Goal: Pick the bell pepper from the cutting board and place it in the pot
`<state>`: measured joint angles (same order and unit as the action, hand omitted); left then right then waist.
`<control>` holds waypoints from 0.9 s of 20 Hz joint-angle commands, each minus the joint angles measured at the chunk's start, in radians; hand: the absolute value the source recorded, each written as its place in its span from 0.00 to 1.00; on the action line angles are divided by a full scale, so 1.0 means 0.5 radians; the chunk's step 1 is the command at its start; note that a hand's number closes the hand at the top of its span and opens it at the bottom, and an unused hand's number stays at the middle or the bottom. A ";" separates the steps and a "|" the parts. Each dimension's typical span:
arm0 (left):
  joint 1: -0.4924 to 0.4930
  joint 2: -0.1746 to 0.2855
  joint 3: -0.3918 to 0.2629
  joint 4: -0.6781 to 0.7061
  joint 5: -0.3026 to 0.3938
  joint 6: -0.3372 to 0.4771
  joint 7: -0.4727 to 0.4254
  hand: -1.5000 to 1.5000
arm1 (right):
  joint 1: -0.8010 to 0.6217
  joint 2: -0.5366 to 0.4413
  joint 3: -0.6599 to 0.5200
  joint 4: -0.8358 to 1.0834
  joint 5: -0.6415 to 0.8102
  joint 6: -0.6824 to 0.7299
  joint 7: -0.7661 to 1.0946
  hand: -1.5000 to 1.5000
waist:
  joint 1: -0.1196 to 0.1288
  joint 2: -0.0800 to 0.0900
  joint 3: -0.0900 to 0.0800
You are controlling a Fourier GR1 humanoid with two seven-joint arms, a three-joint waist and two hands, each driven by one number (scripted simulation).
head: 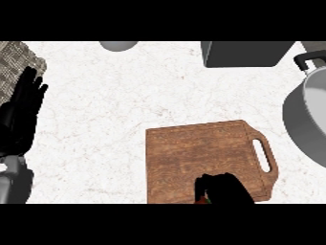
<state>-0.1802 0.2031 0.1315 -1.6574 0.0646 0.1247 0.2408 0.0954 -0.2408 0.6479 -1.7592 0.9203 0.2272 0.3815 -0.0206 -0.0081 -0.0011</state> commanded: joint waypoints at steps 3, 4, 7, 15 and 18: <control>0.025 -0.006 -0.002 -0.007 -0.013 -0.008 -0.036 0.50 | 0.465 -0.336 0.099 -0.821 0.054 -0.102 -0.051 1.00 | -0.016 0.002 0.001; 0.030 0.050 0.082 0.014 0.040 -0.039 -0.047 0.50 | 0.492 -0.283 0.114 -0.825 0.099 -0.258 -0.089 1.00 | -0.014 0.002 0.001; -0.007 -0.035 0.026 0.004 -0.011 0.056 -0.003 0.50 | 0.529 -0.254 -0.098 -1.124 0.060 -0.399 -0.032 1.00 | -0.043 -0.003 0.002; 0.042 0.035 0.031 -0.122 0.051 -0.044 0.088 0.50 | 0.725 -0.267 -0.591 -1.535 -0.128 -0.739 -0.096 1.00 | -0.001 0.002 0.005; 0.011 0.001 0.027 -0.022 0.005 -0.005 0.002 0.50 | 0.705 -0.284 -0.818 -1.585 -0.257 -0.714 -0.065 1.00 | -0.007 0.010 0.004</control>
<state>-0.1672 0.2074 0.1523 -1.6684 0.0804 0.1138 0.2403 0.3896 -0.3523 0.3705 -2.3439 0.9446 -0.1502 0.3202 -0.0264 -0.0053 0.0005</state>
